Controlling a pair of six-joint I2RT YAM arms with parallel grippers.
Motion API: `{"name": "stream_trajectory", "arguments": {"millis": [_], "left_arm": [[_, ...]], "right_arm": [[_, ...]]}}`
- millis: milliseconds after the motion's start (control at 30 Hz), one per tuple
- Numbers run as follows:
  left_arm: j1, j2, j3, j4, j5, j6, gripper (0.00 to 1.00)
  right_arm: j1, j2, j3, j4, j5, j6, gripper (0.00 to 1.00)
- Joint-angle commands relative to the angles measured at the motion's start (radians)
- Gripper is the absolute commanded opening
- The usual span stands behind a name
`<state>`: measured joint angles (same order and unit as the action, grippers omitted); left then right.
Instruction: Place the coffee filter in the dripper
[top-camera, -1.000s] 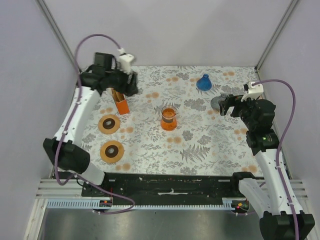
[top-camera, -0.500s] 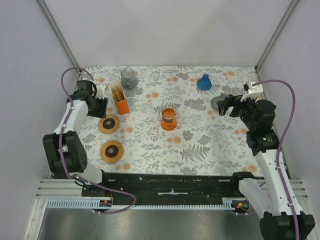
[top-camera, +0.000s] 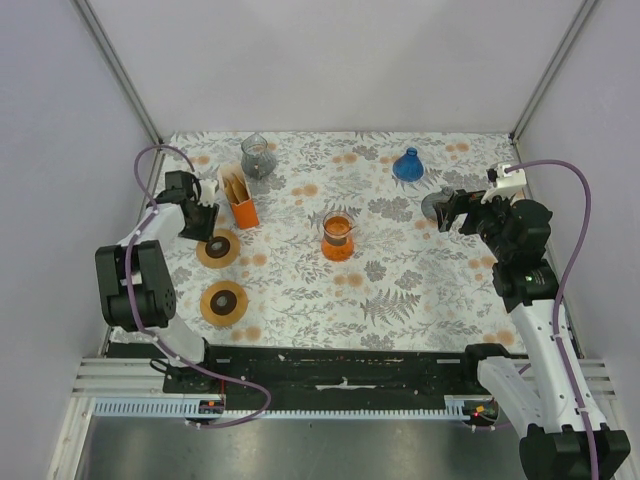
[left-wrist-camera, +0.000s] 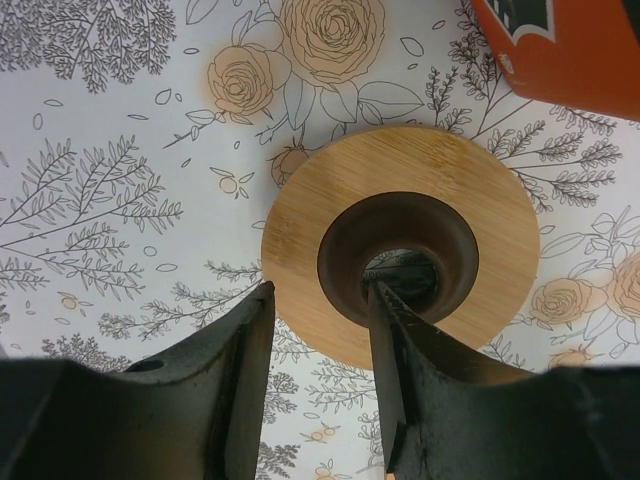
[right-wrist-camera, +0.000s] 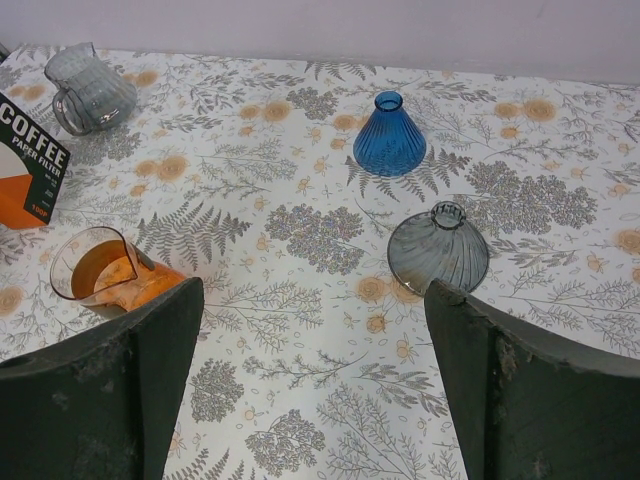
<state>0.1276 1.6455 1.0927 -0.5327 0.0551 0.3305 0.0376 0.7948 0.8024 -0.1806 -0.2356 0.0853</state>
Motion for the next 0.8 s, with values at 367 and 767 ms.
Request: {"name": "stream_trajectory", "arguments": {"millis": [367,767], "left_arm": [[-0.039,0.096,-0.054,0.096,-0.030,0.022,0.46],[-0.033,0.128,-0.050,0.089,-0.051,0.024,0.02]], "right_arm": [[0.004,0.003,0.004,0.036,-0.004,-0.005,0.98],[0.004,0.006,0.021,0.023,-0.002,-0.013,0.98]]}}
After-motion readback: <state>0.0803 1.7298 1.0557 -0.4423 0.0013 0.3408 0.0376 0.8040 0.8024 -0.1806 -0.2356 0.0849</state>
